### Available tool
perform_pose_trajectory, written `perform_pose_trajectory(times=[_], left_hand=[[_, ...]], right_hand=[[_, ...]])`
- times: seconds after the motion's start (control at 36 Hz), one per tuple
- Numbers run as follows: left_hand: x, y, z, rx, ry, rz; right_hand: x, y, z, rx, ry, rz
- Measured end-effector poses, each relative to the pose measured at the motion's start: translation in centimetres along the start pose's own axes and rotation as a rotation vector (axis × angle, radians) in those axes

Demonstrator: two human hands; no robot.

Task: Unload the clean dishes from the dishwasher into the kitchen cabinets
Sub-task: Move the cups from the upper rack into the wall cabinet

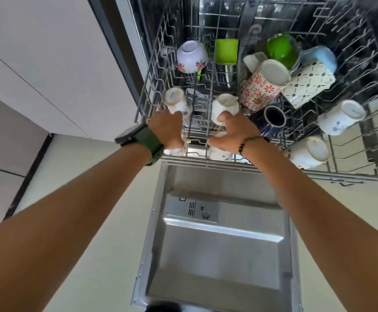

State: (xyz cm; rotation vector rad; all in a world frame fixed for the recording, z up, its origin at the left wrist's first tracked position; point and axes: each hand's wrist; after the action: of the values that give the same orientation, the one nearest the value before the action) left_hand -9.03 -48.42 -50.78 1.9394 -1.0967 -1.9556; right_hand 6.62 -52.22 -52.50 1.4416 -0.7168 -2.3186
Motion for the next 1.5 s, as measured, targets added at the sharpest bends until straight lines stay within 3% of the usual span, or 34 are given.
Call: perform_pose_trajectory(times=[0.08,0.17,0.33,0.44,0.58,0.78,0.92,1.08,1.22,1.5], left_hand=[[0.6,-1.1,-0.2,0.005,-0.154,0.09],[1.2,-1.8,-0.2,0.008,-0.247,0.108],[1.2,-2.7,-0.2,0.021,-0.395,0.149],[0.5,-2.8,-0.2,0.048,-0.347,0.249],[-1.2,-2.4,-0.7,0.067,-0.246,0.251],[-4.7,1.3,-0.1,0.172,0.233,0.07],[-7.7,7.6,0.3,0.249,0.335,-0.026],[-14.0,15.9,2.3,0.18,0.24,-0.072],[-20.0,23.3,6.2,0.116,0.195,-0.185],[-31.1,37.2,19.7,0.026,0.192,-0.334]], right_hand=[[1.0,-1.9,0.1,0.073,0.215,0.167],[1.7,-2.8,0.4,0.083,0.348,0.188],[1.5,-2.1,0.5,0.028,0.208,0.209],[1.9,-1.8,0.0,-0.011,0.229,0.137],[1.3,-1.4,-0.2,-0.054,0.241,0.086],[-2.5,1.7,1.0,-0.11,0.234,0.013],[-6.8,6.7,3.6,-0.123,0.273,0.016],[-12.8,13.7,9.5,-0.147,0.369,0.026],[-18.1,18.3,16.4,-0.204,0.441,-0.112],[-25.4,23.6,35.4,-0.296,0.427,-0.251]])
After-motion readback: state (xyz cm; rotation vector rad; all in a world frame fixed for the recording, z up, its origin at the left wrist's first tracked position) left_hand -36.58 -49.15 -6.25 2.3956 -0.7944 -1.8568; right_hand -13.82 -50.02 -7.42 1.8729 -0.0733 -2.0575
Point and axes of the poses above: each hand's wrist, its own y-axis away from the middle knuckle, its own x-axis out of the palm, z = x × y, and after that the axes turned 15 degrees about z, right-handed
